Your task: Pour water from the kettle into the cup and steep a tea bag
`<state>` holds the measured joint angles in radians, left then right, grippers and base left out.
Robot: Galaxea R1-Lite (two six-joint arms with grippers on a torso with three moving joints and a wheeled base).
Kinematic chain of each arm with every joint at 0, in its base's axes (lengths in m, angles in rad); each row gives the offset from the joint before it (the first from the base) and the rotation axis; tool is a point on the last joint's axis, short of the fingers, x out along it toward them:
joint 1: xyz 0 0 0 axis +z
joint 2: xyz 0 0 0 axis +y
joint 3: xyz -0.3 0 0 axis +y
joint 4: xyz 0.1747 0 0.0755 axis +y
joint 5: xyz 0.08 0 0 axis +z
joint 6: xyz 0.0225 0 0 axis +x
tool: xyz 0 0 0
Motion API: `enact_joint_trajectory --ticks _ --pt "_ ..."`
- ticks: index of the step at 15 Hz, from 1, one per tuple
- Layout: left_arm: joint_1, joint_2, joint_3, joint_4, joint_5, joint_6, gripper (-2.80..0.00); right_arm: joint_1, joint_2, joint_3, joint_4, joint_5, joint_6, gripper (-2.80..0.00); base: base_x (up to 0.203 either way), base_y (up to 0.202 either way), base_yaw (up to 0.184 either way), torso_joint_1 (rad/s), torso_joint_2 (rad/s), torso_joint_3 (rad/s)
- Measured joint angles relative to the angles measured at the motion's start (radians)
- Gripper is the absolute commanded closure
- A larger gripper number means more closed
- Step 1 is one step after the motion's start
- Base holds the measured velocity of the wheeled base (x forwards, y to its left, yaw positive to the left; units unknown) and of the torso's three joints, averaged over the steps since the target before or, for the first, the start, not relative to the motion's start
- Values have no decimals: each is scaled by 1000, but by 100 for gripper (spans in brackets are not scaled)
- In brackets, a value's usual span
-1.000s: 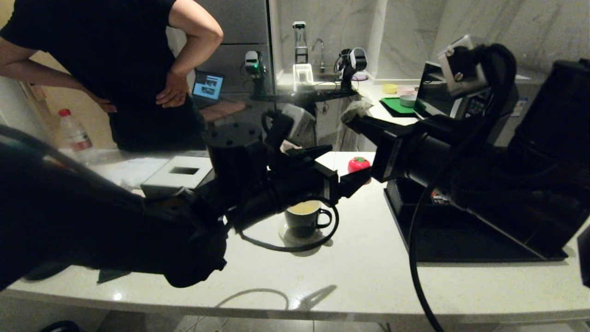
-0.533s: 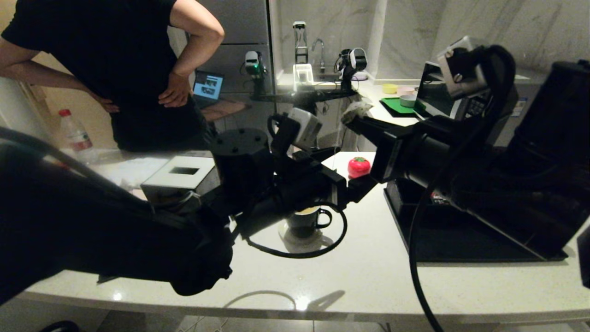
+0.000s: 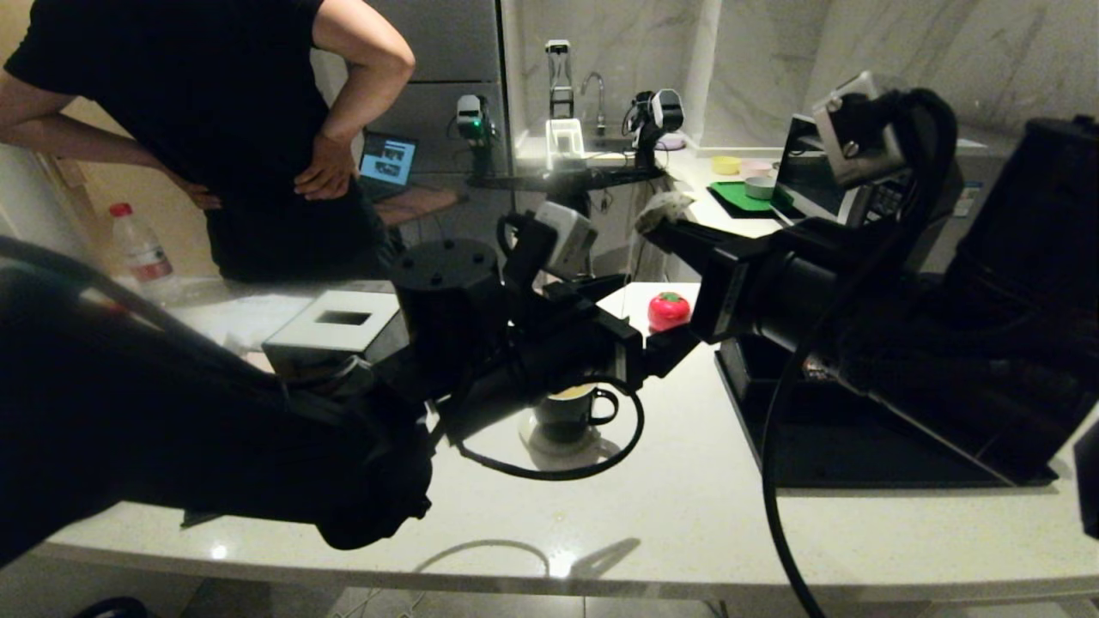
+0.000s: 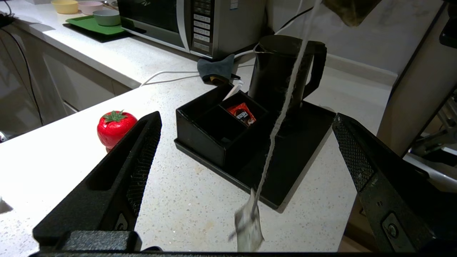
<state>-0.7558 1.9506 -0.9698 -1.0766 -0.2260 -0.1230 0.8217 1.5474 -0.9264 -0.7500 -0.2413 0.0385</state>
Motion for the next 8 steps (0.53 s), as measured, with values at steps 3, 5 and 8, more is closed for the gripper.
enact_joint_trajectory --ticks 3,5,8 --pt "1 0 9 -1 0 0 0 0 0 0 0 0 0 0 0 0 0 0 0 0" --pt "4 -1 24 -3 0 1 0 0 1 0 0 0 1 0 0 0 0 0 0 0" --pt "15 -2 33 -3 0 1 0 0 3 0 0 -1 1 0 0 0 0 0 0 0"
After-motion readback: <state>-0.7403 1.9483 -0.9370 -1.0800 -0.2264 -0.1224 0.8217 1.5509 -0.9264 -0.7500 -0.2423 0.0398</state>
